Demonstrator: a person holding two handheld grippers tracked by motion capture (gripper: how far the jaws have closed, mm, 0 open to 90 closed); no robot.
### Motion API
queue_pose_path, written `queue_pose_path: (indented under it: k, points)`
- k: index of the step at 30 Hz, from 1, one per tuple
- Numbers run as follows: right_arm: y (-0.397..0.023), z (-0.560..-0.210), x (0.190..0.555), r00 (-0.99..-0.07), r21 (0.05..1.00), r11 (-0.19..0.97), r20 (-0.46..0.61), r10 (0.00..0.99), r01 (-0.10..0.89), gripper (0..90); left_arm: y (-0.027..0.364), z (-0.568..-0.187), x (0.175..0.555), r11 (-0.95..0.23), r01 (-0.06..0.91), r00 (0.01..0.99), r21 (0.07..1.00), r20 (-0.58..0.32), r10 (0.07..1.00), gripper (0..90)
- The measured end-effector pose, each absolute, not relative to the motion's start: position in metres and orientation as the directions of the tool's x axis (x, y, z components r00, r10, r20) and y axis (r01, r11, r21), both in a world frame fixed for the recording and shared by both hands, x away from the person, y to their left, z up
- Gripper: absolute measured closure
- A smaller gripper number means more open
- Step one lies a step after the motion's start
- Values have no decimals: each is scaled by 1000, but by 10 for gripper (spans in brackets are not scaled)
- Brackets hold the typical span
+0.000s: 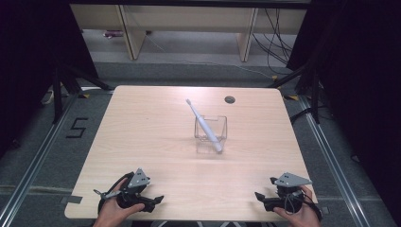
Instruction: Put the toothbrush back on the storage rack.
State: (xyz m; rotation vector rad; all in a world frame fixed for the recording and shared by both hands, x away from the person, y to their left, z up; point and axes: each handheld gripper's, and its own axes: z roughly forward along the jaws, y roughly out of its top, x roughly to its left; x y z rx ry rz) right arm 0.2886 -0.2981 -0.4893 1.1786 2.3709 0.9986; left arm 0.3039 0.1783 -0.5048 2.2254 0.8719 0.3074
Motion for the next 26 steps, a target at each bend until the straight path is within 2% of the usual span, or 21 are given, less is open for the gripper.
queue_pose_path:
  k: [2,4,5,7,8,9,13,15,19,21,22,24,26]
  points:
    - [-301,-491,290,-634,713,442,4,773,544,190,178,-505,304,-514,498,743,698,-37,668,154]
    - [-300,-491,286,-605,705,403,46,795,583,190,178,-505,303,-509,499,744,702,-46,667,154]
    - [-303,-491,289,-633,715,444,-2,774,540,190,178,-505,303,-513,499,742,698,-39,669,154]
    - [-302,-491,286,-613,709,418,26,789,568,190,178,-505,304,-515,498,742,698,-36,669,154]
    - [-305,-492,287,-629,714,453,-23,777,533,190,178,-505,304,-515,498,743,698,-36,669,154]
    - [-303,-491,285,-614,705,431,8,789,563,190,178,-505,304,-516,497,744,697,-36,668,154]
    - [-306,-493,286,-629,714,453,-22,777,535,190,178,-505,304,-514,500,741,697,-37,670,154]
    - [-305,-492,284,-618,705,435,6,786,560,190,178,-505,304,-514,498,743,699,-38,669,154]
    - [-307,-491,282,-619,714,443,-16,785,542,190,178,-505,304,-515,498,742,697,-37,669,154]
    - [-306,-491,282,-616,709,428,11,788,560,190,178,-505,304,-513,501,740,697,-39,671,154]
    - [-308,-491,283,-626,719,450,-27,779,529,190,178,-505,304,-513,501,741,697,-39,671,154]
    - [-306,-492,281,-605,714,421,5,796,559,190,178,-505,304,-517,498,744,696,-36,668,154]
    - [-307,-491,282,-609,719,426,-5,793,549,190,178,-505,304,-516,499,743,697,-37,669,154]
